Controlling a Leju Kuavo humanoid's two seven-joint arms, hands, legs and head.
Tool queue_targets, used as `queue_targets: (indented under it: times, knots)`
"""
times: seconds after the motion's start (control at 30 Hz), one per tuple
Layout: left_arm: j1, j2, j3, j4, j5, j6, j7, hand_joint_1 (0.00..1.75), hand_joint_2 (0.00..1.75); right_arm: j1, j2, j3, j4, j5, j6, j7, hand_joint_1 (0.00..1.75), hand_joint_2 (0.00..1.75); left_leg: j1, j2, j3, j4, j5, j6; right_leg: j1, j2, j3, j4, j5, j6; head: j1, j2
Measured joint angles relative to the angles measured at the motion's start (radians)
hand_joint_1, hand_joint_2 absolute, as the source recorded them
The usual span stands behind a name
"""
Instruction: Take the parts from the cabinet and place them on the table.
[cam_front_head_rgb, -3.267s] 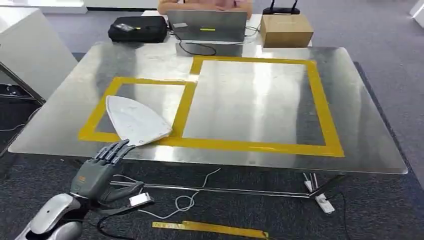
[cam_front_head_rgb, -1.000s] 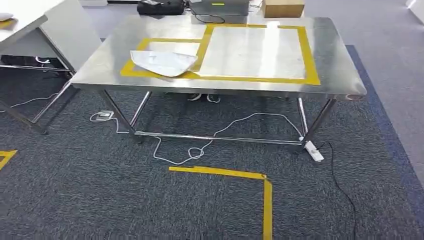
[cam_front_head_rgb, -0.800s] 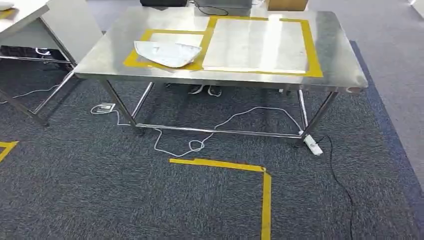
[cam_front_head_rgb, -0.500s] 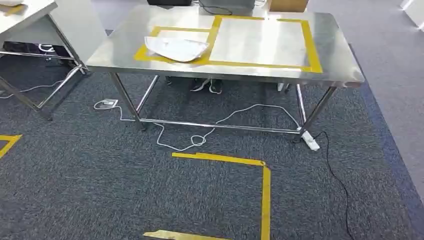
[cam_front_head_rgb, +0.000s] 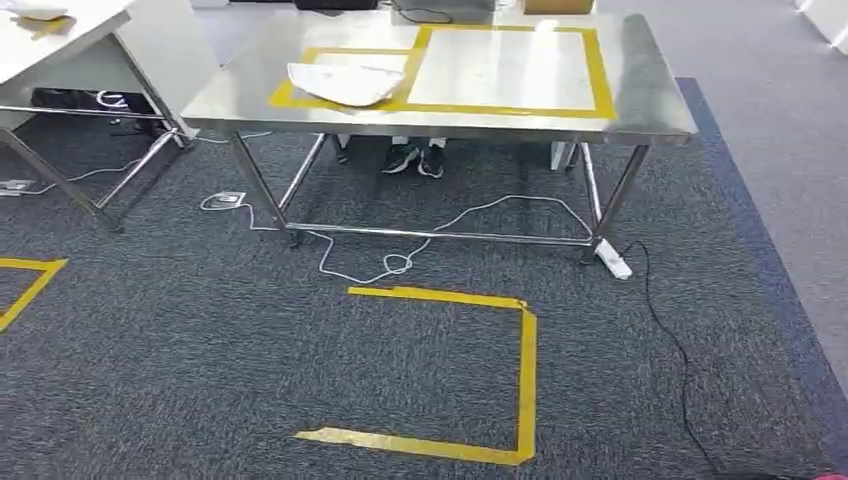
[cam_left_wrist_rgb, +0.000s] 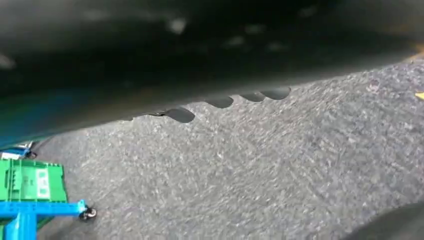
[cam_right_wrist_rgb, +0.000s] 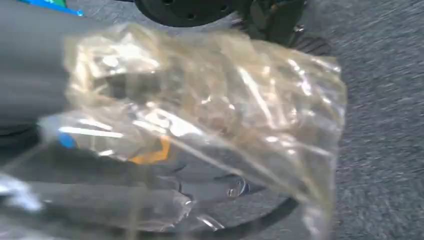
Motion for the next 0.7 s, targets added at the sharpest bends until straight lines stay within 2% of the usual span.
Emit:
queue_targets:
  times: [0.03,0.07,0.1,0.13,0.17,0.2,0.23,0.3,0.33,0.37,0.4,0.43,0.47,0.5,0.53,0.57,0.6,0.63,0.67,0.7]
  knots:
    - [-0.001,0.000,0.000,0.000,0.000,0.000,0.000,0.00,0.00,0.000,0.000,0.000,0.000,0.000,0.000,0.000,0.00,0.00,0.001,0.000,0.011,0.024,0.033,0.000,0.001,-0.003,-0.023,0.008,0.011,0.001,-0.001,0.000]
    - [-0.002,0.000,0.000,0.000,0.000,0.000,0.000,0.00,0.00,-0.001,0.000,0.000,0.000,-0.001,0.000,0.000,0.00,0.00,0.001,0.000,0.036,0.015,0.079,0.002,0.002,-0.004,-0.046,0.017,0.020,0.001,0.000,0.000]
    - [-0.002,0.000,0.000,0.000,-0.001,0.000,0.000,0.00,0.00,-0.001,0.000,0.000,0.000,-0.002,0.000,-0.001,0.00,0.00,0.001,-0.001,0.079,-0.029,0.120,0.007,0.003,-0.004,-0.069,0.027,0.029,0.003,-0.001,0.000]
    - [-0.002,0.000,0.000,0.000,-0.001,0.002,-0.001,0.00,0.00,-0.002,0.000,0.000,0.000,-0.002,0.000,-0.001,0.00,0.00,0.001,-0.002,0.142,-0.109,0.131,0.013,0.003,-0.003,-0.085,0.036,0.039,0.005,0.000,0.000]
    - [-0.005,0.001,0.001,0.000,-0.001,0.003,-0.002,0.00,0.00,-0.004,0.000,0.001,0.000,-0.002,0.000,-0.001,0.00,0.00,-0.001,-0.007,0.215,-0.207,0.100,0.021,0.003,-0.003,-0.086,0.043,0.049,0.008,0.000,0.000]
    - [-0.006,0.001,0.001,0.000,-0.002,0.005,-0.003,0.00,0.00,-0.004,0.000,0.001,0.000,-0.004,-0.001,-0.002,0.00,0.00,-0.006,-0.009,0.285,-0.323,0.065,0.027,0.009,-0.001,-0.098,0.052,0.056,0.013,-0.001,0.000]
    - [-0.011,0.001,0.001,0.000,-0.002,0.005,-0.003,0.00,0.00,-0.005,0.000,0.001,0.000,-0.005,0.000,-0.002,0.00,0.00,-0.007,-0.009,0.291,-0.346,0.049,0.031,0.008,-0.003,-0.106,0.054,0.067,0.020,-0.001,0.000]
    - [-0.010,0.000,0.001,0.001,-0.002,0.007,-0.005,0.00,0.00,-0.004,0.000,0.001,0.000,-0.005,-0.001,-0.002,0.00,0.00,-0.013,-0.008,0.273,-0.341,0.061,0.042,0.004,-0.003,-0.116,0.051,0.089,0.032,-0.002,0.000]
    - [-0.005,-0.002,0.001,0.004,-0.002,0.007,-0.005,0.00,0.00,-0.002,0.000,0.002,0.000,-0.005,-0.001,-0.002,0.00,0.00,-0.005,-0.003,0.255,-0.348,0.079,0.051,0.003,0.000,-0.123,0.056,0.089,0.038,-0.002,0.000]
    - [-0.007,0.000,0.002,0.005,-0.002,0.007,-0.005,0.00,0.00,0.000,0.000,0.001,0.000,-0.005,-0.001,-0.002,0.00,0.00,-0.006,0.004,0.243,-0.347,0.089,0.059,0.001,0.007,-0.137,0.073,0.046,0.044,-0.002,0.000]
    - [-0.006,0.000,0.003,0.005,-0.002,0.008,-0.005,0.00,0.00,0.002,0.000,0.001,0.000,-0.005,-0.002,-0.002,0.00,0.00,-0.007,0.005,0.226,-0.347,0.103,0.065,-0.001,0.011,-0.151,0.118,-0.028,0.048,0.003,0.000]
    - [-0.006,0.000,0.004,0.005,-0.002,0.008,-0.005,0.00,0.00,0.002,0.000,0.001,0.000,-0.005,-0.002,-0.002,0.00,0.00,-0.008,0.005,0.209,-0.347,0.116,0.064,-0.002,0.012,-0.169,0.186,-0.098,0.051,0.004,0.000]
    - [-0.006,-0.001,0.004,0.005,-0.002,0.008,-0.005,0.00,0.00,0.001,0.000,0.002,0.000,-0.005,-0.002,-0.002,0.00,0.00,-0.009,0.007,0.191,-0.346,0.129,0.064,-0.002,0.013,-0.183,0.257,-0.146,0.054,0.004,0.000]
    - [-0.006,-0.001,0.004,0.006,-0.002,0.008,-0.005,0.00,0.00,0.001,0.000,0.002,0.000,-0.005,-0.002,-0.002,0.00,0.00,-0.010,0.009,0.171,-0.344,0.144,0.064,-0.002,0.013,-0.186,0.324,-0.159,0.054,0.004,0.000]
    - [-0.006,-0.002,0.005,0.006,-0.002,0.008,-0.005,0.00,0.00,0.001,0.000,0.002,0.000,-0.005,-0.002,-0.002,0.00,0.00,-0.010,0.010,0.151,-0.341,0.158,0.062,-0.002,0.013,-0.181,0.360,-0.132,0.054,0.003,0.000]
    - [-0.006,-0.002,0.005,0.006,-0.002,0.008,-0.005,0.00,0.00,0.002,0.000,0.002,0.000,-0.005,-0.002,-0.002,0.00,0.00,-0.010,0.011,0.132,-0.336,0.171,0.061,-0.002,0.013,-0.159,0.361,-0.078,0.054,0.003,0.000]
    - [-0.007,-0.002,0.005,0.006,-0.002,0.008,-0.005,0.00,0.00,0.001,0.000,0.001,0.000,-0.005,-0.002,-0.002,0.00,0.00,-0.010,0.012,0.111,-0.329,0.181,0.058,-0.002,0.013,-0.122,0.329,-0.026,0.053,0.003,0.000]
    - [-0.007,-0.002,0.005,0.006,-0.002,0.008,-0.005,0.00,0.00,0.001,0.000,0.001,0.000,-0.005,-0.002,-0.002,0.00,0.00,-0.010,0.012,0.091,-0.322,0.191,0.055,-0.002,0.013,-0.059,0.254,0.002,0.051,0.003,0.000]
    - [-0.009,-0.002,0.005,0.006,-0.002,0.008,-0.005,0.00,0.00,0.001,0.000,0.001,0.000,-0.005,-0.002,-0.002,0.00,0.00,-0.010,0.011,0.083,-0.314,0.199,0.051,-0.003,0.013,0.009,0.163,-0.014,0.050,0.004,0.000]
    - [-0.010,-0.003,0.005,0.006,-0.002,0.008,-0.005,0.00,0.00,-0.001,0.000,0.001,0.000,-0.005,-0.002,-0.003,0.00,0.00,-0.017,0.008,0.073,-0.302,0.206,0.046,-0.002,0.014,0.102,0.033,-0.053,0.047,0.005,0.000]
